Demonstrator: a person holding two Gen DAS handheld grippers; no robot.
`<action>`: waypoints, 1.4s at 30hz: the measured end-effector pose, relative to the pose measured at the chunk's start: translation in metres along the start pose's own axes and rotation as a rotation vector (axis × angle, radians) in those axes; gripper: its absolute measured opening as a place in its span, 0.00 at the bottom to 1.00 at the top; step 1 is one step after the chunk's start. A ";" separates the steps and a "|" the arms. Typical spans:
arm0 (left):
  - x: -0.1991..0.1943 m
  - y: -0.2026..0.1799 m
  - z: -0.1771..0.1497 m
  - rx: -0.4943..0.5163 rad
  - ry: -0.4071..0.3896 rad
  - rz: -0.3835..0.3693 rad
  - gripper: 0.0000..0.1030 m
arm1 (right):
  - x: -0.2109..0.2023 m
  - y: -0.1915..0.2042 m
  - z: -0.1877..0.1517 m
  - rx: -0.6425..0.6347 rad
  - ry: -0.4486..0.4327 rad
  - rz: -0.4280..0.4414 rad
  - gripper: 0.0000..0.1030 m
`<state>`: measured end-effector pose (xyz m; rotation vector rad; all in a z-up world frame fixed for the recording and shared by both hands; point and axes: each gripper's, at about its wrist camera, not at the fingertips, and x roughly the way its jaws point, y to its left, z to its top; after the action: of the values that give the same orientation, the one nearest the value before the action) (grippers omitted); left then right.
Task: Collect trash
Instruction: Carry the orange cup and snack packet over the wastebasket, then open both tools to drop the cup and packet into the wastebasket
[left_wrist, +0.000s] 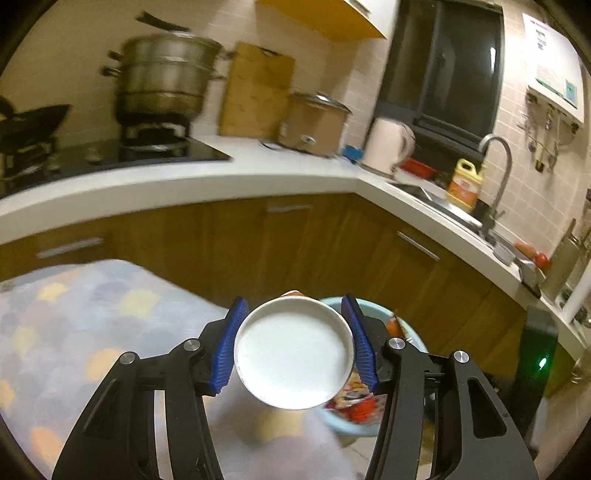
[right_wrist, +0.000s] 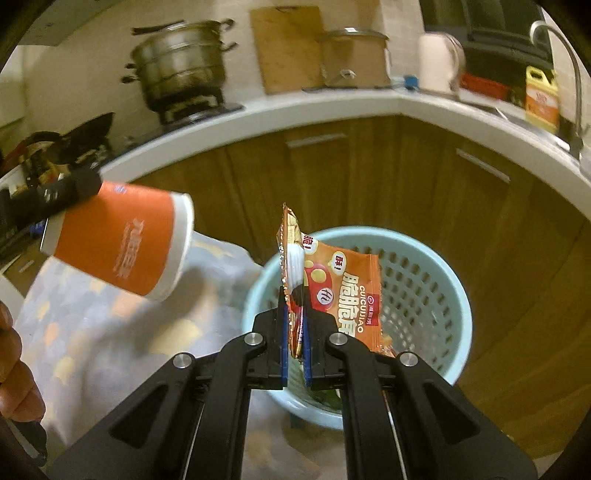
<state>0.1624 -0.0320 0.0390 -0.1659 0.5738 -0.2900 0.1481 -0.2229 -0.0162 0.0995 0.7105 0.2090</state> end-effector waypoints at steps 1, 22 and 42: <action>0.011 -0.006 -0.002 0.006 0.016 -0.010 0.49 | 0.007 -0.007 -0.003 0.012 0.019 -0.009 0.04; 0.098 -0.020 -0.028 -0.023 0.223 -0.108 0.69 | 0.023 -0.061 -0.022 0.165 0.127 -0.006 0.43; 0.047 -0.009 -0.045 -0.019 0.176 -0.090 0.69 | -0.037 -0.050 -0.021 0.159 0.023 -0.054 0.43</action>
<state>0.1729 -0.0585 -0.0204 -0.1858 0.7451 -0.3889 0.1148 -0.2798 -0.0164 0.2295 0.7511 0.1018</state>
